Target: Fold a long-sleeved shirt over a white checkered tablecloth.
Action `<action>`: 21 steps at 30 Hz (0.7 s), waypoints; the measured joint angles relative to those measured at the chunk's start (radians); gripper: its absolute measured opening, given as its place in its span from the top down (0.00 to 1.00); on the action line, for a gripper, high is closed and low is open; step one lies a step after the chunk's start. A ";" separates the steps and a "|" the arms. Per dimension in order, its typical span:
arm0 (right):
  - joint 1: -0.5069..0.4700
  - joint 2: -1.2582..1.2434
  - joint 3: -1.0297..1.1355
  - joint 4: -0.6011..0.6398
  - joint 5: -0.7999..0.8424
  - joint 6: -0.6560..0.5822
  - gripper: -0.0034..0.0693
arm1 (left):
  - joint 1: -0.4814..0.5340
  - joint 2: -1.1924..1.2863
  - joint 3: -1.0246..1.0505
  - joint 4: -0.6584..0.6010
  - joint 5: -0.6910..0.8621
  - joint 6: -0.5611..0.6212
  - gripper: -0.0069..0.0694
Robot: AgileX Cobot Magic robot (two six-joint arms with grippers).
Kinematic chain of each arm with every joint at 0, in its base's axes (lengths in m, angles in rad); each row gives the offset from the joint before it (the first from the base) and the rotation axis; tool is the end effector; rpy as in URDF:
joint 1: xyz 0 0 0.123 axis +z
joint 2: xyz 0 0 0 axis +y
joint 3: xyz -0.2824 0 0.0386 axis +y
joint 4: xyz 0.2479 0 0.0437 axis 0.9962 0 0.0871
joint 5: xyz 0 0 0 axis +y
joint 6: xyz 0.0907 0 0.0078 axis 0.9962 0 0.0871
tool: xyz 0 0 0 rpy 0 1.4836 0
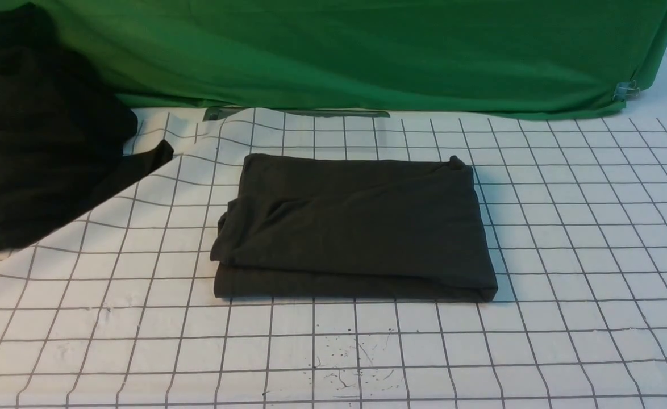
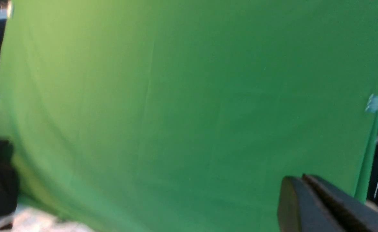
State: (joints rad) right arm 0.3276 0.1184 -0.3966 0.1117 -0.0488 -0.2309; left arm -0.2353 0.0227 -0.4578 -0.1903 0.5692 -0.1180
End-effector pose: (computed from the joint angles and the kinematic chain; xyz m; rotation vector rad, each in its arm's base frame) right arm 0.0323 0.0105 0.3413 -0.2521 1.1310 0.1813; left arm 0.0128 -0.0126 0.3085 0.0446 1.6297 -0.4788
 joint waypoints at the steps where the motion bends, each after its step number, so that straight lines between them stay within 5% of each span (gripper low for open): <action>1: 0.000 -0.035 0.049 0.000 -0.054 0.001 0.96 | 0.000 -0.020 0.039 0.001 -0.023 -0.008 0.91; 21: 0.000 -0.097 0.103 0.001 -0.168 0.002 0.87 | 0.000 0.080 0.137 -0.081 -0.193 -0.014 0.91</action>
State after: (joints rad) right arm 0.3276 0.0211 -0.2939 0.1125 -0.2170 -0.2287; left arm -0.2353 0.1030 -0.3213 -0.2713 0.3762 -0.1321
